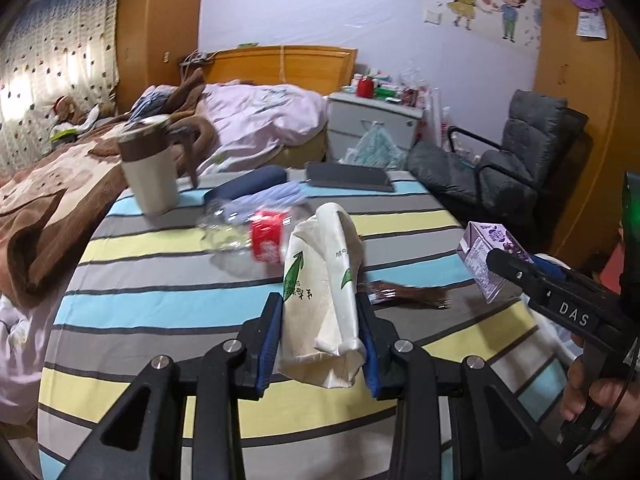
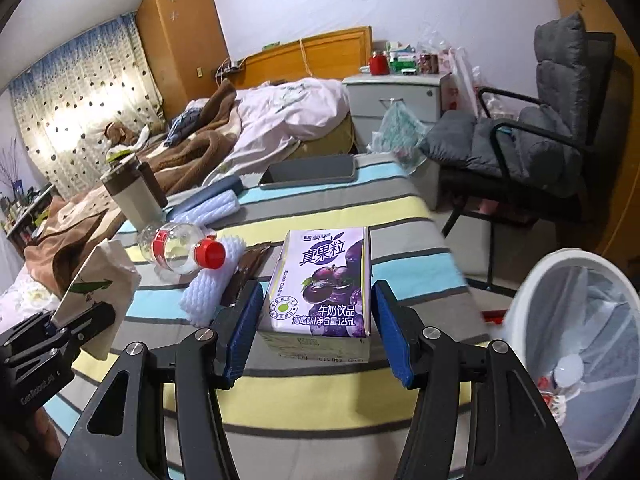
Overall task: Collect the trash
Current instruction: 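Carry the packet and juice box over the white bin and open both grippers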
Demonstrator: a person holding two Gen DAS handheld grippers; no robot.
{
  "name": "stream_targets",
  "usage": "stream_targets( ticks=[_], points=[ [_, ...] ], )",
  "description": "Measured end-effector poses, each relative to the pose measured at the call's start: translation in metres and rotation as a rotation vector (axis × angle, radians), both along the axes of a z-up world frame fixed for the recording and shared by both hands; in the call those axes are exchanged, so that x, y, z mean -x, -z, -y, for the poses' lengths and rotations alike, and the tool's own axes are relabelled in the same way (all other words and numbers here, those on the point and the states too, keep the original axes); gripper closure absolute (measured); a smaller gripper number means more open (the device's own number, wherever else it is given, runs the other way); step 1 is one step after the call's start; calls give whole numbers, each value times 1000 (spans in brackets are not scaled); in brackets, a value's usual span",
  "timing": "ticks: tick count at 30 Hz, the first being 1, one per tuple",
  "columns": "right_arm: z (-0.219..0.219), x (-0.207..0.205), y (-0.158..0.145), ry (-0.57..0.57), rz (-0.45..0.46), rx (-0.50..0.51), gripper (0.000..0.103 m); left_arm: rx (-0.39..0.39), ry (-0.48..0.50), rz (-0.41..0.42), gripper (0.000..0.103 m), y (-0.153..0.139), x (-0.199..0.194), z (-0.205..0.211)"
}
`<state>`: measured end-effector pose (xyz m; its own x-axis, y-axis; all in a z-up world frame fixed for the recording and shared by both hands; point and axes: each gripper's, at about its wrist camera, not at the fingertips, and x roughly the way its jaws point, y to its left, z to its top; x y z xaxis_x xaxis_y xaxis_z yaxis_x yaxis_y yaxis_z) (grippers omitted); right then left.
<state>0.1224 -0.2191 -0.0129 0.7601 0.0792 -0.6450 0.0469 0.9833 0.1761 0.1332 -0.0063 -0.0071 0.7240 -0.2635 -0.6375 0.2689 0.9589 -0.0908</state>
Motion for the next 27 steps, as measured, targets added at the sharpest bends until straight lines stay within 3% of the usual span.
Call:
stream_targets(
  ticks=[27],
  points=[
    [103, 71, -16, 245, 75, 28, 45, 5, 312, 51, 66, -22, 34, 153]
  ],
)
